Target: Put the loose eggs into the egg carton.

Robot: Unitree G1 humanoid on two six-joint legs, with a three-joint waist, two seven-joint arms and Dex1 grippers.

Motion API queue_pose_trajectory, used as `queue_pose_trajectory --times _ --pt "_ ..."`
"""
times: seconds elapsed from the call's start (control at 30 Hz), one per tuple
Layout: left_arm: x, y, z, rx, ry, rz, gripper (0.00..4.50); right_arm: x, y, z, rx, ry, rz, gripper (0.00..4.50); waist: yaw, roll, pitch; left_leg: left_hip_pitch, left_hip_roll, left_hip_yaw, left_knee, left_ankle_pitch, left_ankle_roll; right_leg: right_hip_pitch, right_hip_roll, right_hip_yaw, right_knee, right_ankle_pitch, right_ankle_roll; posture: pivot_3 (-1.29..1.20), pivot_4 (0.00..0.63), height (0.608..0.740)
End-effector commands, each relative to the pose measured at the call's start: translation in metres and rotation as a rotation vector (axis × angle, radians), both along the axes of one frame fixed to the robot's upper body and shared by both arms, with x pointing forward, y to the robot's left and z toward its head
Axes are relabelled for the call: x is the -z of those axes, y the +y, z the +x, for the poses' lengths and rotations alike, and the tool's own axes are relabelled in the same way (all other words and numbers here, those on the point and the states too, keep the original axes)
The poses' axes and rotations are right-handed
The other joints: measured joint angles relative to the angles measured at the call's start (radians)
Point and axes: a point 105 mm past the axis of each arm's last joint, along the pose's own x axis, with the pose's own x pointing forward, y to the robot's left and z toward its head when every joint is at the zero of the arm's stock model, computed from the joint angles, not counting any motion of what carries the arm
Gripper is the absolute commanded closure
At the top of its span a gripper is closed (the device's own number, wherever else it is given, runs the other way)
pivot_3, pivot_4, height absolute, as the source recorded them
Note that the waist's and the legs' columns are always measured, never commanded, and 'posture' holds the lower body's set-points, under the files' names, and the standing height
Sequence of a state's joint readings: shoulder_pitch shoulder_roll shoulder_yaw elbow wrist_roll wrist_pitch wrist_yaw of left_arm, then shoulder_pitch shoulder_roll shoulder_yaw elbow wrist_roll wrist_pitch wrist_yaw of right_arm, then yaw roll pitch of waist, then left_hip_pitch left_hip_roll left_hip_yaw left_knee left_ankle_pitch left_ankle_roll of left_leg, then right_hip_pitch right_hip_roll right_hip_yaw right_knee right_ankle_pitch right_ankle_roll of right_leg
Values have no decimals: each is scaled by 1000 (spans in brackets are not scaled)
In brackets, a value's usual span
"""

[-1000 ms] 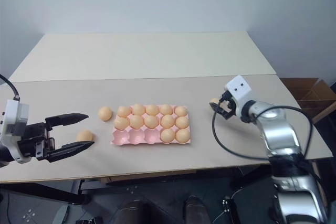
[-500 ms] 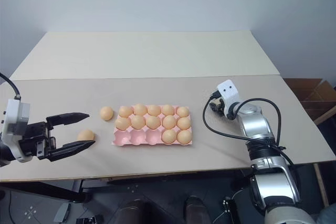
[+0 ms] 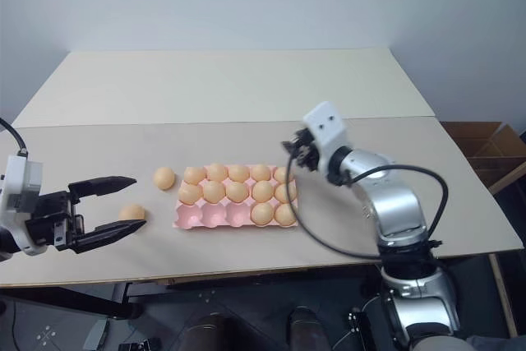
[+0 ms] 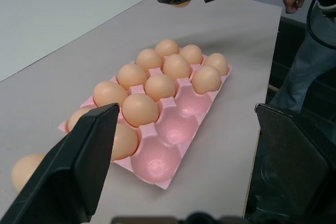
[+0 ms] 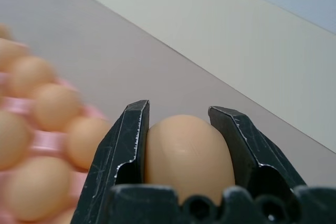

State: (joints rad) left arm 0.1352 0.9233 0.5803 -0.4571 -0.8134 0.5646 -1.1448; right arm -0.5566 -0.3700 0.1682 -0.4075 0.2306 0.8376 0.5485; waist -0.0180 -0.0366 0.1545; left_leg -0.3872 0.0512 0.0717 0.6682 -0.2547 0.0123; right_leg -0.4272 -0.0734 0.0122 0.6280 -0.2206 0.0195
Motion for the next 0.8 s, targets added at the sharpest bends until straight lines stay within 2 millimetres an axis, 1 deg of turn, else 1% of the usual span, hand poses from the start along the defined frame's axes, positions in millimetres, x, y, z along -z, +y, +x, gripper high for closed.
queue_pose_trajectory --times 0.03,0.13,0.23,0.3,0.37,0.43,0.47,0.57,0.63,0.67,0.7,0.8 --pt "-11 3 -3 -5 -49 30 0 4 28 -20 -101 2 -3 2778 0 0 0 0 0 0 0 0 0 0 0 0 0 0 0 0 150 740" --pt "-13 4 -3 -10 -50 32 0 19 45 -24 -152 -15 -75 2778 4 0 0 0 -2 1 0 1 -1 0 -2 0 -1 0 0 0 150 740" --pt "-13 5 -3 -12 -48 34 0 28 60 -32 -219 15 -84 2778 5 0 0 0 -2 1 1 1 -1 1 -2 0 -2 -1 -1 0 150 740" --pt "-14 4 -4 -13 -48 33 0 33 64 -34 -241 28 -94 2778 3 0 0 0 -2 1 1 1 -1 1 -2 0 -1 0 -1 0 150 740" --pt "-14 4 -4 -14 -48 34 0 38 64 -33 -241 26 -116 2778 3 0 0 0 -1 0 1 1 -1 0 -1 0 -1 0 0 0 150 740" --pt "-14 5 -4 -17 -47 34 0 39 62 -33 -239 38 -114 2117 3 0 0 0 -1 0 1 1 -1 0 -1 -1 0 0 -1 0 150 740" --pt "-14 5 -5 -20 -46 34 0 39 62 -33 -239 40 -112 1883 3 0 0 0 -1 0 1 1 -1 0 -1 -1 0 -1 -1 0 150 740" --pt "-13 7 -5 -25 -41 35 0 36 61 -34 -245 35 -98 790 3 0 0 0 -1 0 1 1 -1 0 -1 -1 0 -1 -1 0 150 740" --pt "-12 9 -5 -36 -33 35 0 29 56 -33 -239 23 -78 63 3 0 0 0 -1 0 1 1 -1 0 -1 -1 0 -1 -1 0 150 740" --pt "-11 11 -4 -44 -29 33 0 24 52 -32 -233 12 -67 21 4 0 0 0 -1 0 1 1 -1 0 -1 -1 0 0 -1 0 150 740" --pt "-10 17 -2 -72 -18 26 0 16 44 -31 -225 -6 -48 21 5 0 0 0 -1 0 1 1 -1 0 -1 -1 0 0 -1 0 150 740" --pt "-5 31 -1 -122 2 47 0 1 22 -32 -211 -37 -20 21 6 0 0 0 -1 0 1 1 -1 0 -1 -1 -1 -1 -1 0 150 740"
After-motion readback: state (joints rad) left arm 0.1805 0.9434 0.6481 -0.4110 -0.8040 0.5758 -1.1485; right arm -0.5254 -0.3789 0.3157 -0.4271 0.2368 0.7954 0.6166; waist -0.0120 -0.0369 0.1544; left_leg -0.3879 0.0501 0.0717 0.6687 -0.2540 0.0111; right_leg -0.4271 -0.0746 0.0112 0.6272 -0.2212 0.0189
